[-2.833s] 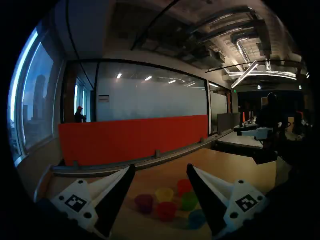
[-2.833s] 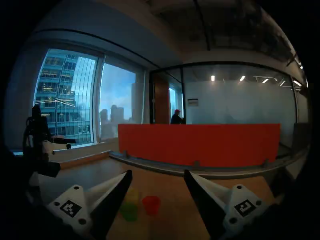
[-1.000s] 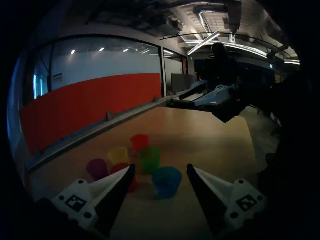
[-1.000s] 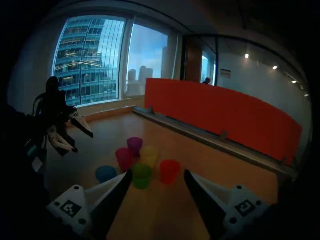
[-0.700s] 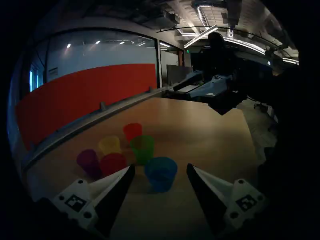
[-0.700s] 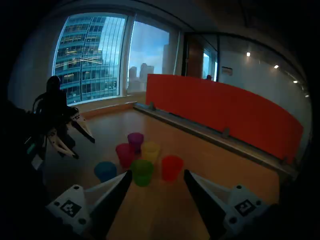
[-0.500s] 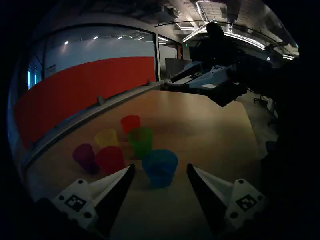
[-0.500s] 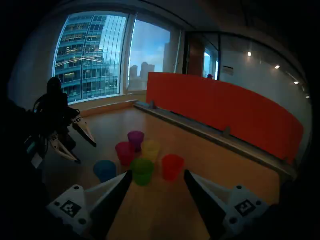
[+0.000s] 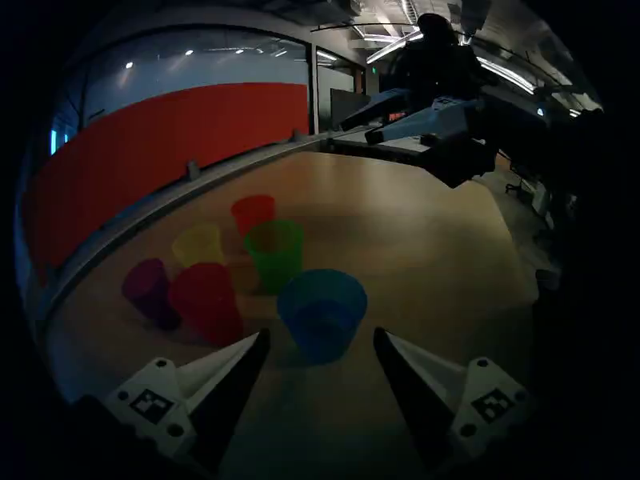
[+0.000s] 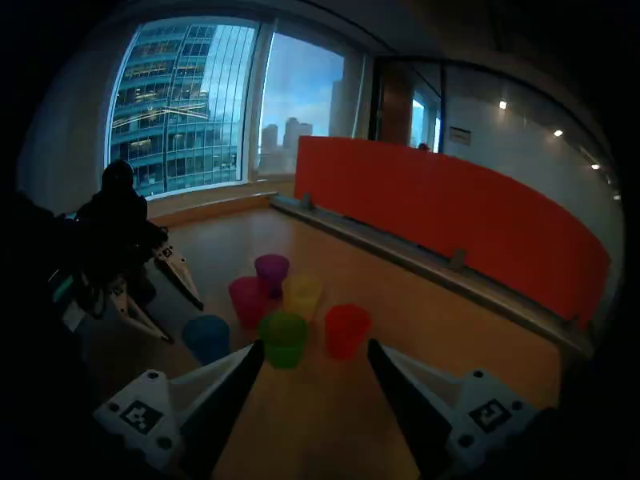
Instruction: Pour water
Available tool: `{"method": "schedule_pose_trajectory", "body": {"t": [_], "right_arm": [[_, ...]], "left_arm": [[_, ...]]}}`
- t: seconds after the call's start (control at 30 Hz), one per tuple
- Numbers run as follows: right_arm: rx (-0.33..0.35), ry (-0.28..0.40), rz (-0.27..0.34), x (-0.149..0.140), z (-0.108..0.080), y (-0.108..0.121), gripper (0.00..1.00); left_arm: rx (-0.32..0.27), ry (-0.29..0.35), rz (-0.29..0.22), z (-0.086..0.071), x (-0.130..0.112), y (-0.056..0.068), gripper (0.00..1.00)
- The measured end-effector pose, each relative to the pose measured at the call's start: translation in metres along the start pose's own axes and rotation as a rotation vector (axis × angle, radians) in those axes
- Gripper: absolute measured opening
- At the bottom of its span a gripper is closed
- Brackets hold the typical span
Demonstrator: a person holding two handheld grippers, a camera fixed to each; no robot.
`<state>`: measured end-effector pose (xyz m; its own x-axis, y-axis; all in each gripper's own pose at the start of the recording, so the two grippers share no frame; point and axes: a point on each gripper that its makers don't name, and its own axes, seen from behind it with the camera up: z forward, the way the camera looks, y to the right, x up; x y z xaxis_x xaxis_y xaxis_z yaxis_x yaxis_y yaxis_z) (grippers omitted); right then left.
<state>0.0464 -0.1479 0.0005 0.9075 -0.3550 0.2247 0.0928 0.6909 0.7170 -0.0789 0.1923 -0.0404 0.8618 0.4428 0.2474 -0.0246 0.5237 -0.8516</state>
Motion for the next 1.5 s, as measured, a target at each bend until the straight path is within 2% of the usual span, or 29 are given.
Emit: {"method": "schedule_pose_trajectory", "body": {"t": [0.3, 0.87, 1.2, 1.5], "right_arm": [[0.008, -0.013, 0.001, -0.004, 0.010, 0.001, 1.00], [0.015, -0.030, 0.015, -0.011, 0.024, 0.008, 1.00], [0.012, -0.036, 0.019, -0.015, 0.026, 0.012, 1.00], [0.016, -0.034, 0.023, -0.014, 0.027, 0.012, 1.00]], "left_arm": [[-0.022, -0.023, -0.012, 0.021, -0.005, 0.000, 0.96], [-0.048, -0.023, -0.017, 0.052, 0.001, 0.000, 0.96], [-0.066, -0.011, -0.049, 0.060, 0.007, 0.001, 0.91], [-0.055, -0.012, -0.037, 0.062, 0.008, 0.000, 0.87]]}}
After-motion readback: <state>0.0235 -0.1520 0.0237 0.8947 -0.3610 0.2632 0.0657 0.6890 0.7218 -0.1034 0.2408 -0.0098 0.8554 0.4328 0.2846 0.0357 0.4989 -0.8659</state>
